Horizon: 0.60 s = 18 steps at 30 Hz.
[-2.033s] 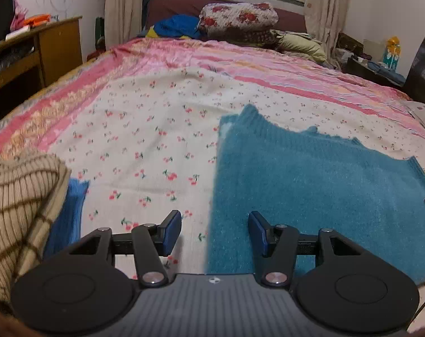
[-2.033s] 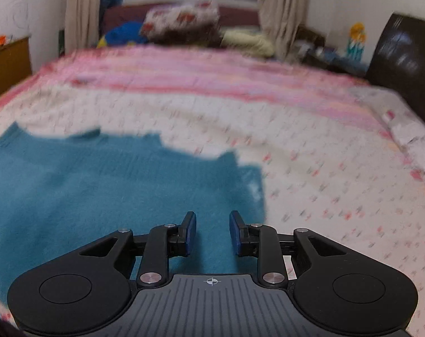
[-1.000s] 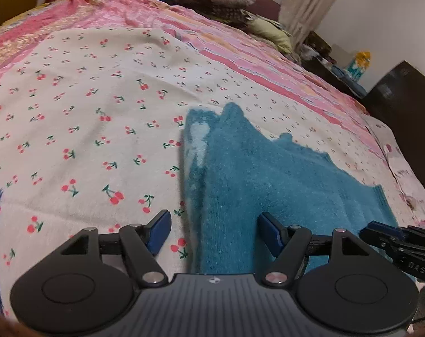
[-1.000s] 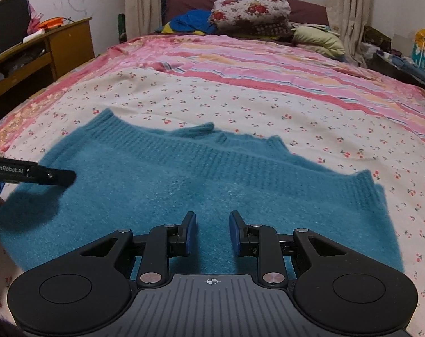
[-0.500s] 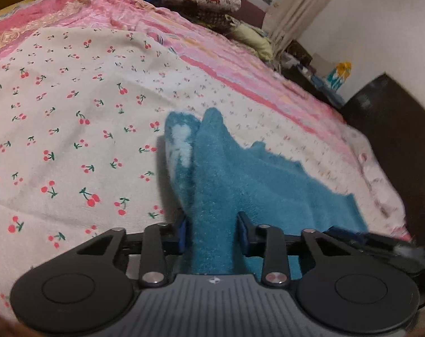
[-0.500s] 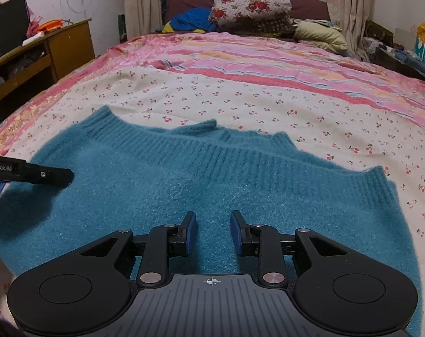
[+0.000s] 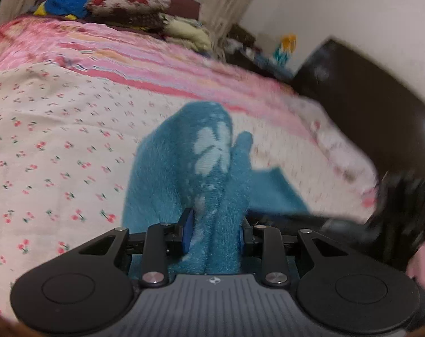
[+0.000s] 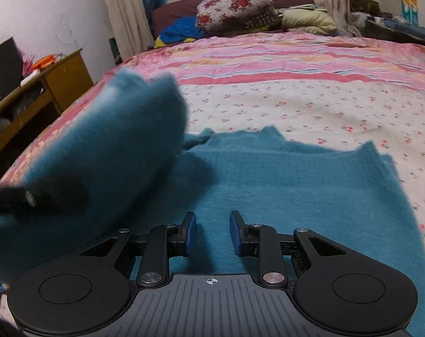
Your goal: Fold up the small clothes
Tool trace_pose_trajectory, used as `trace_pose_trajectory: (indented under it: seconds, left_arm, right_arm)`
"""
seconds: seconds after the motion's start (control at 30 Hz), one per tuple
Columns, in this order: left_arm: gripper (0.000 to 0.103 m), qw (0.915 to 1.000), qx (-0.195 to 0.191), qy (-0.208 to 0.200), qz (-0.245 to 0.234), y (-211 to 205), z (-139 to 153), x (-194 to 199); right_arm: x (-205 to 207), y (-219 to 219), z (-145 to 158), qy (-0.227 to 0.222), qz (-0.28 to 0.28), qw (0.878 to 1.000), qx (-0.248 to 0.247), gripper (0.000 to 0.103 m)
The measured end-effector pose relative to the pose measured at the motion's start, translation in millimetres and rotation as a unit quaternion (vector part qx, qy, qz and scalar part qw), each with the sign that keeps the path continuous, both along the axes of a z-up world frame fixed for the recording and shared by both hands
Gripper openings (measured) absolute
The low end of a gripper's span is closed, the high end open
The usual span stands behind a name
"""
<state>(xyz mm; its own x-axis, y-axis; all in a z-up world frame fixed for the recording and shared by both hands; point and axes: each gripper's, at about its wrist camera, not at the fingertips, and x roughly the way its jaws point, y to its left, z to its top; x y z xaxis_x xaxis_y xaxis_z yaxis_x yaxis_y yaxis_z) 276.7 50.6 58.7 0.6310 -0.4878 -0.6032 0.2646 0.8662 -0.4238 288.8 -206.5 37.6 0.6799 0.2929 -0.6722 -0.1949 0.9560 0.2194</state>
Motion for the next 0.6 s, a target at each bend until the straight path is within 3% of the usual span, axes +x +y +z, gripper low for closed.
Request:
trace_pose_trajectory:
  seconds: [0.17, 0.27, 0.47, 0.6]
  left_arm:
    - [0.035, 0.9968, 0.077, -0.023, -0.002, -34.7, -3.0, -11.8]
    - [0.035, 0.9950, 0.097, -0.023, 0.003, -44.0, -2.3, -12.7]
    - [0.035, 0.9912, 0.129, -0.027, 0.010, -59.4, -1.2, -16.0]
    - [0.035, 0.9901, 0.136, -0.033, 0.015, -64.1, -5.2, -18.2]
  right_arm:
    - [-7.6, -40.3, 5.1, 0.012, -0.030, 0.998, 0.048, 0.028]
    - [-9.7, -44.3, 8.1, 0.020, -0.023, 0.996, 0.082, 0.028]
    - [-7.1, -29.2, 11.4, 0.027, -0.014, 0.996, 0.078, 0.029]
    - [-10.8, -42.3, 18.8, 0.028, -0.021, 0.992, 0.122, 0.039]
